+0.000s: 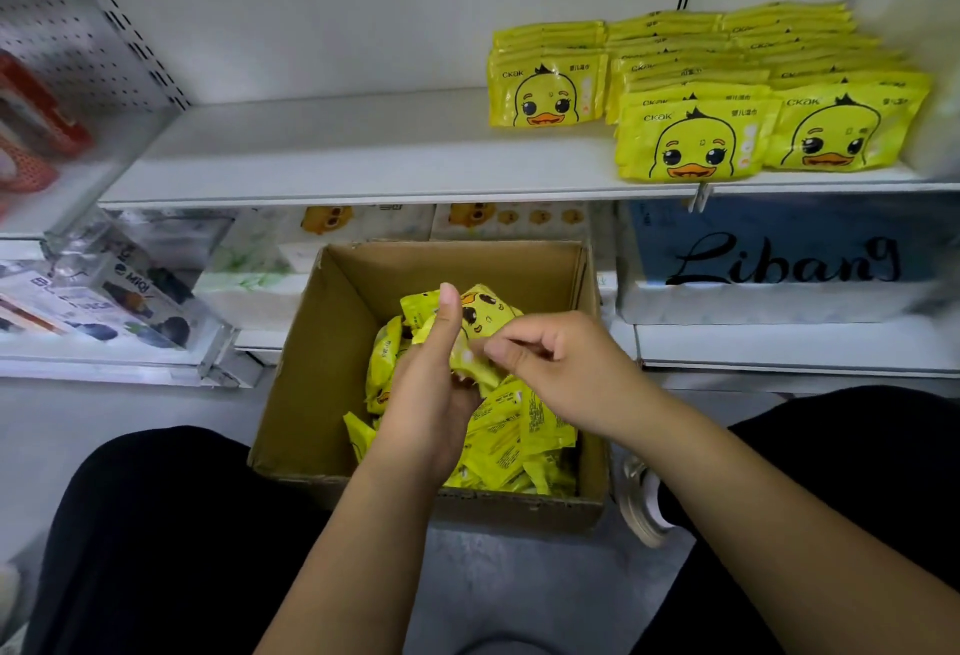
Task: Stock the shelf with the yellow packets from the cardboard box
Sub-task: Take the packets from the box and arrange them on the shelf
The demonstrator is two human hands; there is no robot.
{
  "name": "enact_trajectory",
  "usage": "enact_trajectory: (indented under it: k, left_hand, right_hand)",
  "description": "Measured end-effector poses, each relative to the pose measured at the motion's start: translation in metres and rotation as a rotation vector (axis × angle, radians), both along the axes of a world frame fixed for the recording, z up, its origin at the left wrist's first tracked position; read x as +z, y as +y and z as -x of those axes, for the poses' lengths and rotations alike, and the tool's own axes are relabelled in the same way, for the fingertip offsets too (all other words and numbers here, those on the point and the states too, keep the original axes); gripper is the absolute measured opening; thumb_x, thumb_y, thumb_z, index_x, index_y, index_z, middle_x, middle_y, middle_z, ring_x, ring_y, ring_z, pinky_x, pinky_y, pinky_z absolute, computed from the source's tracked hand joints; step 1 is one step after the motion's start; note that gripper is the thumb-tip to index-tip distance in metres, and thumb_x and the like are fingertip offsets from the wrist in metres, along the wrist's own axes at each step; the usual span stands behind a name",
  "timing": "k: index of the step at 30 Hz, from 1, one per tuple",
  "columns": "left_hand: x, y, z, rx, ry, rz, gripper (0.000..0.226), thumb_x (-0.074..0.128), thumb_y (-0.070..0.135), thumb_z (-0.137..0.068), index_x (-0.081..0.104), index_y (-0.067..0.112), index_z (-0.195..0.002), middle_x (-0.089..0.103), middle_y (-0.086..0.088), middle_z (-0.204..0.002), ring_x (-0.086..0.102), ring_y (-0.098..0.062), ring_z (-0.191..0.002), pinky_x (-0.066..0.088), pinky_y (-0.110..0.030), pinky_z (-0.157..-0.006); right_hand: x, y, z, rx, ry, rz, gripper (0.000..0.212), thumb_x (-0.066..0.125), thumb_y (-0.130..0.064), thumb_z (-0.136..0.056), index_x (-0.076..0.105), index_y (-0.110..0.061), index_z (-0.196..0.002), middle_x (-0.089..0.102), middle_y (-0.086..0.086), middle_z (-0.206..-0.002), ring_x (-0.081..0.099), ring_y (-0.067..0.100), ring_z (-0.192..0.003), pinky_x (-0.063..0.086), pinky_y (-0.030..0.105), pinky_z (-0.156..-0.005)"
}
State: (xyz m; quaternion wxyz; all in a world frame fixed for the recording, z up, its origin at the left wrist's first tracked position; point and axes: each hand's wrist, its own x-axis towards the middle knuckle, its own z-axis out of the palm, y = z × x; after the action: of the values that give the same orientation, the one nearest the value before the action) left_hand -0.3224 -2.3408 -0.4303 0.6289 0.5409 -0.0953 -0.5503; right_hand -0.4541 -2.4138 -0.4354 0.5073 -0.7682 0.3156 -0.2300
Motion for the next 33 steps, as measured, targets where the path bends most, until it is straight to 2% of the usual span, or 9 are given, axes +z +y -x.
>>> enact_trajectory:
  k: [2,6,10,14,16,19,24,28,33]
  left_hand:
    - [-0.005,0.004,-0.004,0.058,0.061,-0.02,0.075,0.071,0.056,-0.089,0.056,0.0,-0.137,0.068,-0.024,-0.129,0.069,-0.034,-0.118,0.05,-0.048,-0.106]
    - [-0.007,0.009,-0.009,0.049,0.159,-0.012,0.041,0.05,0.035,-0.106,0.064,0.004,-0.13,0.072,-0.02,-0.123,0.073,-0.035,-0.109,0.063,-0.042,-0.072]
    - [-0.007,0.013,-0.014,-0.054,0.223,0.072,0.046,0.044,0.034,-0.108,0.055,0.006,-0.143,0.063,-0.022,-0.138,0.062,-0.041,-0.127,0.055,-0.056,-0.096]
    - [-0.011,0.016,-0.014,-0.182,0.244,0.1,0.049,0.044,0.033,-0.107,0.053,0.005,-0.146,0.058,-0.022,-0.145,0.055,-0.04,-0.135,0.035,-0.059,-0.117]
    - [-0.007,0.016,-0.018,-0.238,0.221,0.097,0.057,0.053,0.041,-0.101,0.056,0.004,-0.144,0.057,-0.022,-0.145,0.053,-0.039,-0.136,0.036,-0.055,-0.117]
    - [0.001,0.016,-0.024,-0.346,0.076,0.022,0.06,0.063,0.048,-0.093,0.063,0.008,-0.137,0.063,-0.02,-0.139,0.059,-0.038,-0.13,0.043,-0.056,-0.112]
    - [0.005,0.012,-0.014,-0.413,-0.237,-0.018,0.048,0.077,0.016,-0.082,0.065,0.003,-0.127,0.074,-0.018,-0.118,0.07,-0.037,-0.11,0.058,-0.052,-0.094]
    - [0.003,0.007,-0.013,-0.143,-0.096,0.109,0.051,0.068,0.005,-0.085,0.057,-0.001,-0.134,0.071,-0.02,-0.125,0.068,-0.039,-0.117,0.055,-0.056,-0.099]
    - [-0.001,0.0,-0.013,-0.012,0.01,0.185,0.051,0.06,0.001,-0.092,0.05,0.0,-0.142,0.065,-0.023,-0.134,0.063,-0.04,-0.124,0.053,-0.056,-0.102]
  right_hand:
    - [0.007,-0.003,0.003,-0.006,-0.043,-0.111,0.017,0.065,-0.024,-0.097,0.077,-0.015,-0.104,0.078,0.0,-0.1,0.073,0.016,-0.097,0.057,0.046,-0.09]
    - [0.014,-0.019,0.013,-0.305,-0.187,-0.226,0.013,0.066,-0.02,-0.096,0.073,-0.015,-0.105,0.076,0.001,-0.105,0.074,0.014,-0.093,0.059,0.046,-0.09]
    - [0.005,-0.034,0.02,-0.413,0.072,-0.256,0.057,0.065,-0.055,-0.089,0.053,-0.027,-0.138,0.055,-0.017,-0.136,0.059,-0.003,-0.106,0.05,0.024,-0.086]
    - [-0.006,-0.038,0.013,-0.373,-0.06,-0.587,0.051,0.073,-0.057,-0.081,0.068,-0.022,-0.118,0.075,-0.002,-0.111,0.071,0.019,-0.103,0.055,0.049,-0.098]
    - [-0.006,-0.042,0.012,-0.403,-0.132,-0.508,0.042,0.08,-0.052,-0.077,0.072,-0.029,-0.11,0.074,-0.002,-0.111,0.072,0.02,-0.102,0.056,0.05,-0.095]
    - [-0.002,-0.043,0.014,-0.365,-0.131,-0.422,0.06,0.087,-0.063,-0.056,0.07,-0.042,-0.109,0.071,0.0,-0.117,0.07,0.024,-0.106,0.056,0.048,-0.095]
    - [0.002,-0.032,0.008,-0.276,-0.213,-0.574,0.072,0.084,-0.043,-0.063,0.06,-0.021,-0.127,0.077,0.006,-0.103,0.075,0.023,-0.092,0.06,0.046,-0.087]
    - [0.01,-0.038,0.015,-0.146,-0.084,-0.573,0.082,0.079,-0.06,-0.06,0.055,-0.026,-0.131,0.075,-0.005,-0.111,0.07,0.015,-0.107,0.052,0.046,-0.099]
    - [0.0,-0.036,0.023,-0.046,-0.015,-0.526,0.069,0.087,-0.037,-0.061,0.062,-0.018,-0.122,0.076,0.002,-0.11,0.073,0.022,-0.101,0.055,0.05,-0.097]
